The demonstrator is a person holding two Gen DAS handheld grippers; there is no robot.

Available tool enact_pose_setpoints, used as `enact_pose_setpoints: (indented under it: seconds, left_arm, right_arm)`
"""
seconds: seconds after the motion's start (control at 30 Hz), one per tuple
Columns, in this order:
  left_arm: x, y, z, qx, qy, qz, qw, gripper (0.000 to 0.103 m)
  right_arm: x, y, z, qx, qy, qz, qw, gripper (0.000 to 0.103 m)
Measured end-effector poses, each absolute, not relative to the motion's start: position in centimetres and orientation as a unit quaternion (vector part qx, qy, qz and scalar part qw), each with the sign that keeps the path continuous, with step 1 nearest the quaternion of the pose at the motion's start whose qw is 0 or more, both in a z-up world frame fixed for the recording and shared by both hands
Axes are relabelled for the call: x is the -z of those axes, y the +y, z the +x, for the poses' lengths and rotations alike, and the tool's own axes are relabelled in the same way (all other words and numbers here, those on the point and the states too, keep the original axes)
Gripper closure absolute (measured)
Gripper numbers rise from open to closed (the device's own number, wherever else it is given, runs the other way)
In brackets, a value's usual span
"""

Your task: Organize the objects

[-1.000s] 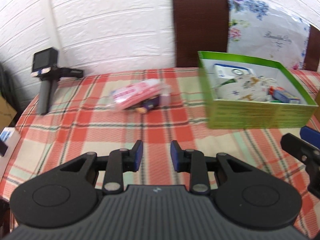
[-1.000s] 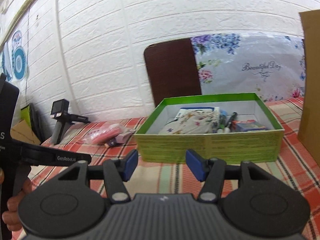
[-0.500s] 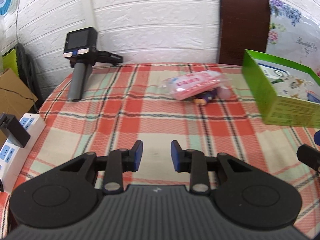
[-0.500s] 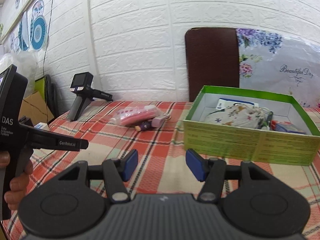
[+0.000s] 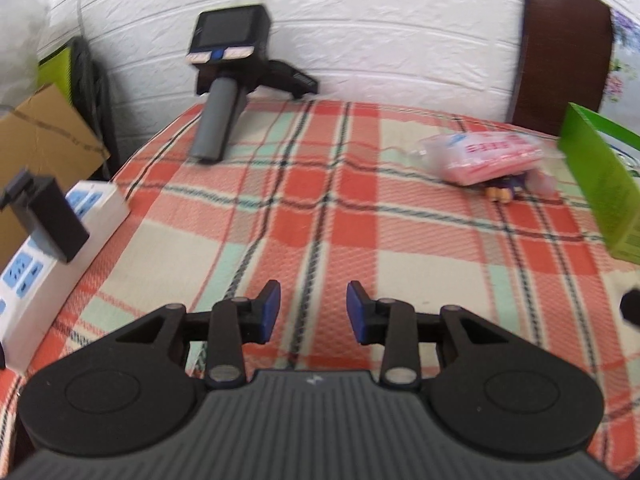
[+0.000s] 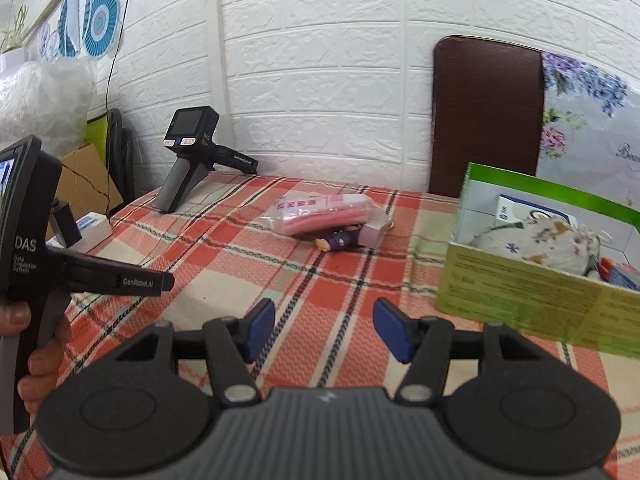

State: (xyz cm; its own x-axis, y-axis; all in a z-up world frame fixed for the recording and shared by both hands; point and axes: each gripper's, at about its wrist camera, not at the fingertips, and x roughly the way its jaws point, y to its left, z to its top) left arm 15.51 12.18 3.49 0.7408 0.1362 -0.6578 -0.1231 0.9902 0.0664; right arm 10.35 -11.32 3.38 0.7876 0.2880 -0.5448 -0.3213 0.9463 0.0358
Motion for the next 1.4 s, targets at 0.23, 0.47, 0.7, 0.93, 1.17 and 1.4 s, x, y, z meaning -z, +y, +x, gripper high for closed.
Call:
enact_pose_setpoints:
  seconds: [0.23,0.47,0.7,0.93,1.17,1.4]
  left_arm:
    - [-1.1,11.7,13.4,-0.096,0.258,0.025,0.961,0.053]
    - [-1.2,13.1,13.8,-0.088,0.258,-0.023,0.962,0.052]
    - [-1.1,13.7,13.7,-0.084,0.254,-0.053,0.962,0.052]
    - [-1.0,14.2,13.9,-0.078,0.259,-0.071,0.960,0.052]
    - [-0.9,14.1,14.1,-0.077,0.267,-0.065,0.958,0.050]
    - [-1.0,13.9,13.9,-0.083,0.270,-0.054,0.958,0.048]
  right_arm:
    - [-4.2,-10.7,17.7,-0.154,0.277,0.010,0.949,0.020]
    - [-2.0,-10.9,27.4,-0.139,0.329,0.084,0.930,0.015]
    - [-0.7,-8.5,26.4,-0.189,0.355,0.039,0.915,0.059]
    - [-0.1,-10.9,19.0,-0.213,0.377,0.062,0.899,0.084]
    - [-1.6,-16.1,13.3,-0.199,0.378,0.109,0.898,0.091]
    - [-1.8,-19.6,7.2,-0.162,0.363,0.065,0.915,0.074]
